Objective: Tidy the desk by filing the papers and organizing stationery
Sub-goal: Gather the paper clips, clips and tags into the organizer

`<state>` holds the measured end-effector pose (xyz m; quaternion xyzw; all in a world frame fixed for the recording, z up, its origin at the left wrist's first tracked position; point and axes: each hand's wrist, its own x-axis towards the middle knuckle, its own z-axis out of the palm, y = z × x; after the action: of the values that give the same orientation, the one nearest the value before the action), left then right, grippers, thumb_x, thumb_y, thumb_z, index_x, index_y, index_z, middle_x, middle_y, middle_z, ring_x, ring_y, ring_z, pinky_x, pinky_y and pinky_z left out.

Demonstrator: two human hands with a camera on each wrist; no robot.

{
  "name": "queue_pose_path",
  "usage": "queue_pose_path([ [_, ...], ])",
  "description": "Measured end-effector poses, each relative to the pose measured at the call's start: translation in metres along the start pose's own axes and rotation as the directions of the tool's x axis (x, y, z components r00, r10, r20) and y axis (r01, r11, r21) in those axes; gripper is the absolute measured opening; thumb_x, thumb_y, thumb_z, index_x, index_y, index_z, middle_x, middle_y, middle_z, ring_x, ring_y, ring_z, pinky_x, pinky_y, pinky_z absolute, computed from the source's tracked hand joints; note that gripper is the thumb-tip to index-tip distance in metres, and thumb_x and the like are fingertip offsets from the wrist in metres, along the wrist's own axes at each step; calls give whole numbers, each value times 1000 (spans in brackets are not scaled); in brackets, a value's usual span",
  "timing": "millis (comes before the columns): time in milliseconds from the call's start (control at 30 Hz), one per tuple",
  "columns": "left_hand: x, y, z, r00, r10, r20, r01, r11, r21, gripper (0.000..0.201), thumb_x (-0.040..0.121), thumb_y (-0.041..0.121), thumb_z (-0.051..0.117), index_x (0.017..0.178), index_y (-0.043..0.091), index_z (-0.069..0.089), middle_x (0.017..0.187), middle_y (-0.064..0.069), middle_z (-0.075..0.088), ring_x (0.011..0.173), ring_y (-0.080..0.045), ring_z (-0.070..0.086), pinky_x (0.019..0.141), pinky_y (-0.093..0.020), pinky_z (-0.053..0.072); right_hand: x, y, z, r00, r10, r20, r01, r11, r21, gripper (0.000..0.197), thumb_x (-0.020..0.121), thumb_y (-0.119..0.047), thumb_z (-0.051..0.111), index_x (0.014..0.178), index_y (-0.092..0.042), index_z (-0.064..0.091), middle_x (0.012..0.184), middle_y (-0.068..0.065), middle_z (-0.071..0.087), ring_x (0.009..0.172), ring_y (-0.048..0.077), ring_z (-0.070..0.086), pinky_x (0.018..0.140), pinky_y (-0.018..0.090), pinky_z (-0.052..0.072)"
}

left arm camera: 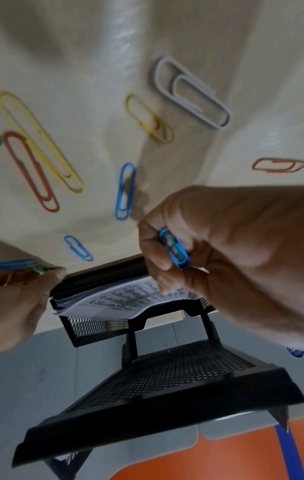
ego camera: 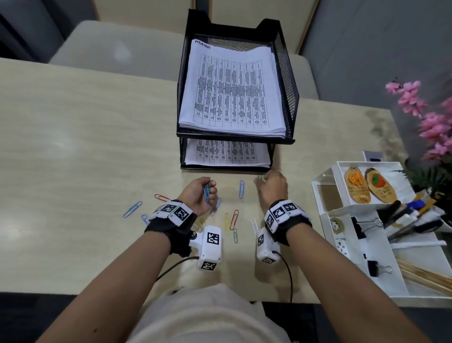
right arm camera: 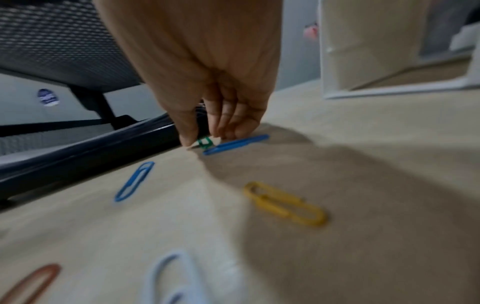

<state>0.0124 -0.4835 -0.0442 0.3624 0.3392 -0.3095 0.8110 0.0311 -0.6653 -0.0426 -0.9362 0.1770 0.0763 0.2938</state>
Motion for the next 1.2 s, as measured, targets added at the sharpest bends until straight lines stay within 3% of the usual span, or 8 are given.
queue_pose_path([
  [167,1,1,-16,999,-9,-35,9,1000,3,47,95,24,27,53,14,47,36,5,40,27,-9,35,35,-7,27,3,-1,7,1000,-4,21,5,999,-50,20,83,-3,51,96,8,61,108,28,61,103,41,57,86,41,47],
  [267,0,1,-20,1000,-20,-14,20,999,-29,62,93,24,27,38,14,53,36,4,40,27,-9,35,38,-8,28,4,6,-4,998,7,62,-10,998,59,12,79,1,51,78,-7,60,101,23,65,94,37,61,84,41,52],
  [433,-3,-1,-14,1000,-15,-7,15,999,-30,41,95,22,25,59,13,43,36,3,41,24,-8,33,28,-7,21,-1,32,-28,995,-23,95,14,996,93,15,81,2,58,85,-11,62,82,12,62,84,25,59,75,21,42],
  [733,-12,-8,-5,996,74,-55,-78,995,-69,40,98,22,28,64,8,44,38,-5,55,31,-13,54,34,-10,42,-27,28,-15,965,-158,209,215,933,-290,12,86,-1,52,95,3,60,104,20,58,100,35,54,84,40,49],
  [900,-16,-19,-8,997,64,-30,-66,996,-62,40,98,26,28,72,7,51,48,-9,66,43,-16,66,43,-17,51,-53,-11,-18,954,-197,228,160,972,170,26,78,1,65,67,-17,49,67,1,54,63,17,52,53,15,42],
  [1000,-19,-27,1,999,47,13,-47,998,-51,46,99,31,22,74,6,51,47,-10,66,40,-17,64,41,-17,51,-67,-35,-26,906,-293,307,190,927,324,25,74,-3,72,68,-20,55,65,-3,53,65,13,52,61,16,43],
  [1100,-22,-31,11,1000,18,24,-18,1000,0,47,100,32,22,73,6,50,39,-6,58,29,-13,52,33,-10,41,-66,-30,-34,937,-261,233,192,940,283,11,79,-5,67,76,-13,61,69,-1,57,65,11,54,62,12,44],
  [1200,-26,-33,16,999,-29,41,25,997,79,40,98,28,25,65,13,43,33,3,43,22,-6,36,25,-8,22,-57,0,-35,992,-65,106,48,987,153,12,81,-1,56,74,-10,62,80,12,68,84,28,63,81,32,53],
])
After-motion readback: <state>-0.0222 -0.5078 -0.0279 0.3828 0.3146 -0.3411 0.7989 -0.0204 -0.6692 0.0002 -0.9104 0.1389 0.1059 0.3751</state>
